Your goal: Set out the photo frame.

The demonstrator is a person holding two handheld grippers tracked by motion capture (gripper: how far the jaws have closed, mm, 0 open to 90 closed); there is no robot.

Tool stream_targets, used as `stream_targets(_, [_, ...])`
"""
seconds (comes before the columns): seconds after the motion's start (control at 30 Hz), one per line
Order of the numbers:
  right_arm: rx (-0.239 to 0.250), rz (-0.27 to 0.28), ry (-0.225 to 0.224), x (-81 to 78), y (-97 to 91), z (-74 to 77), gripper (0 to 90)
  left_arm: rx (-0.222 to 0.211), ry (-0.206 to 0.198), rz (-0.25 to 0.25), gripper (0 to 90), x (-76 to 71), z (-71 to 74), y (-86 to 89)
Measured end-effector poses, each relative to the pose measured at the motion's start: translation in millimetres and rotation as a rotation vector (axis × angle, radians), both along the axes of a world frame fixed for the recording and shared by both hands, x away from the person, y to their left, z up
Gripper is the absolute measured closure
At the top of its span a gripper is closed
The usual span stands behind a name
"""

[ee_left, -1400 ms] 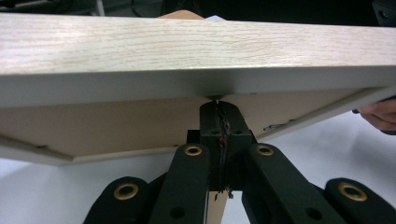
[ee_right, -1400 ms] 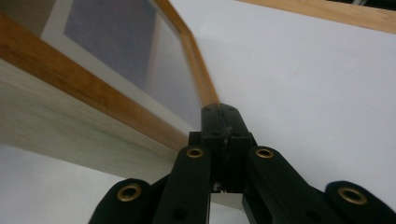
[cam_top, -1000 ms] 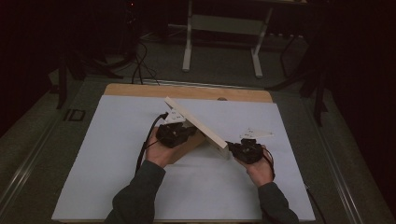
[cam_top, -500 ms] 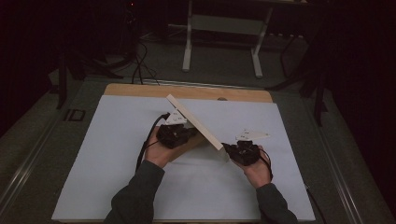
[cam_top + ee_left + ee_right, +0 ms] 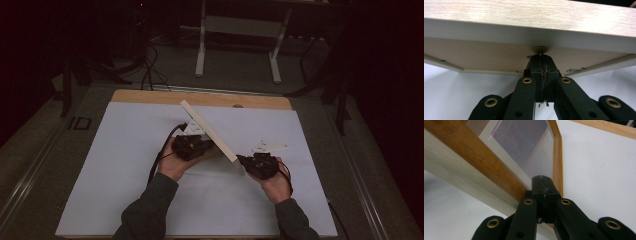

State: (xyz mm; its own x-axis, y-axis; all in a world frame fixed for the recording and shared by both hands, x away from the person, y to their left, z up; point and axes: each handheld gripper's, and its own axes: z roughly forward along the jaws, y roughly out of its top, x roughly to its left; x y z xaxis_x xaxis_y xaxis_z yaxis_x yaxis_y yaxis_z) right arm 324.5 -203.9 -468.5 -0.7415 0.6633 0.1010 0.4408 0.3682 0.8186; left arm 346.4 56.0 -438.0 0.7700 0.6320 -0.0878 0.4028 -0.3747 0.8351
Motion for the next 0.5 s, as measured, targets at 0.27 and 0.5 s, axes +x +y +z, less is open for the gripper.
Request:
stream_targets(0.27, [-0.005,0.011,-0.005,-3.5,3.8,1.0,90.0,0.001,-0.003,-0.004,89.9,3.8,-0.1,1.6])
stream_targets(0.5, [-0.009,0.035,-0.01,-7.2,11.4,1.1,90.0,0.006,0.003,0.006,90.0,8.5,0.3,4.0])
